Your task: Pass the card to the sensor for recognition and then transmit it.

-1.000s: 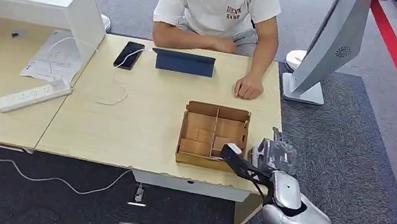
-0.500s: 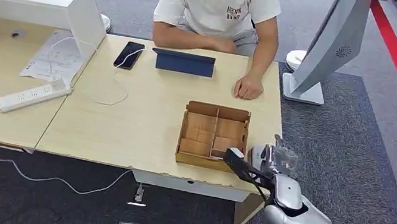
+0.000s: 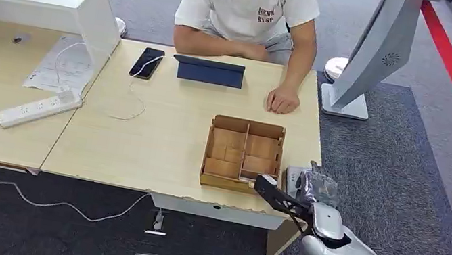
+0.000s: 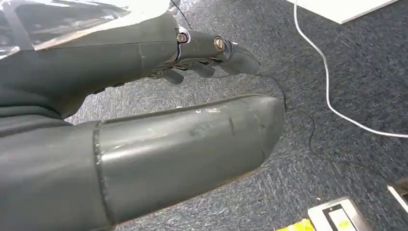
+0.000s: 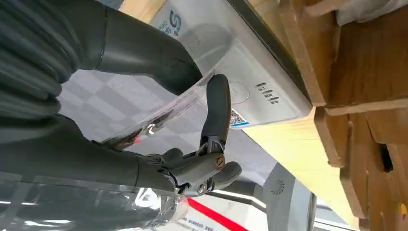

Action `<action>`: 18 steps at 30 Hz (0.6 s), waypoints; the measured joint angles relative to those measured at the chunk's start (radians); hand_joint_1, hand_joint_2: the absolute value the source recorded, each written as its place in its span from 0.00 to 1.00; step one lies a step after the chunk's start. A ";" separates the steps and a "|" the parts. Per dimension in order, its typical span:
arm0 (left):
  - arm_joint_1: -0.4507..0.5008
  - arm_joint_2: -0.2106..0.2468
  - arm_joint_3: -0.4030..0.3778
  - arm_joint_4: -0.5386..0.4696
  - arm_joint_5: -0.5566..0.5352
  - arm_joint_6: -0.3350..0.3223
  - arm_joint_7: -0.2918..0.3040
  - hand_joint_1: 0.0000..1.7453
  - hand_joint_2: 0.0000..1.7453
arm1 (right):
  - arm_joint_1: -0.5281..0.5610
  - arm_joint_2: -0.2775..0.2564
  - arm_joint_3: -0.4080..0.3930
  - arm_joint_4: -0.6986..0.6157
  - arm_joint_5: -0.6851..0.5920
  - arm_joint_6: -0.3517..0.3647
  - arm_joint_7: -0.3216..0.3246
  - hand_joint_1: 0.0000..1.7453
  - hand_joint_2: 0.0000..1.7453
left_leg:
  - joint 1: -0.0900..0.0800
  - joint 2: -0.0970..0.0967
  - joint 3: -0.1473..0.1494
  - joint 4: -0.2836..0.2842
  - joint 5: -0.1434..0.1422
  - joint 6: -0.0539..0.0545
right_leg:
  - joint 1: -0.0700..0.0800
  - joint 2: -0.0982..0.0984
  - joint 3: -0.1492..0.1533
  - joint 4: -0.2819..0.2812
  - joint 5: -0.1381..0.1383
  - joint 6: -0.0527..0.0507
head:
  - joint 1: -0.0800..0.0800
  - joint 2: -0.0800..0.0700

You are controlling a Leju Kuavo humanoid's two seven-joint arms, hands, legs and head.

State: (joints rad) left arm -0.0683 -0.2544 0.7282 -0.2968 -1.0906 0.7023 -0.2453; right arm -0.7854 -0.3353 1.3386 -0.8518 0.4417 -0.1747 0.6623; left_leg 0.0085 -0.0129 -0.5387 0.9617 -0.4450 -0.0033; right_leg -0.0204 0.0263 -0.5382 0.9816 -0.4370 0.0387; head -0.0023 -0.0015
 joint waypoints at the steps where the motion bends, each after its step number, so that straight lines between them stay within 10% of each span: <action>1: 0.000 0.000 0.002 0.000 -0.002 0.000 0.000 0.00 0.00 | 0.000 0.000 0.001 0.000 -0.003 0.000 -0.003 1.00 1.00 | 0.000 0.000 0.000 0.000 0.000 0.000 | 0.000 0.000 0.000 0.000 0.000 0.000 | 0.000 0.000; 18: 0.005 -0.009 0.029 -0.007 -0.003 0.000 -0.021 0.00 0.00 | 0.001 0.005 0.007 0.004 -0.005 -0.004 -0.016 1.00 1.00 | 0.000 0.000 0.002 0.000 0.000 0.000 | 0.000 0.000 0.002 0.000 0.000 0.000 | 0.000 0.000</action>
State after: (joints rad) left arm -0.0637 -0.2632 0.7569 -0.3037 -1.0941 0.7023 -0.2659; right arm -0.7841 -0.3308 1.3455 -0.8480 0.4368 -0.1785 0.6458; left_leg 0.0085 -0.0126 -0.5368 0.9617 -0.4450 -0.0033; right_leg -0.0203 0.0263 -0.5358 0.9815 -0.4370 0.0387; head -0.0019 -0.0015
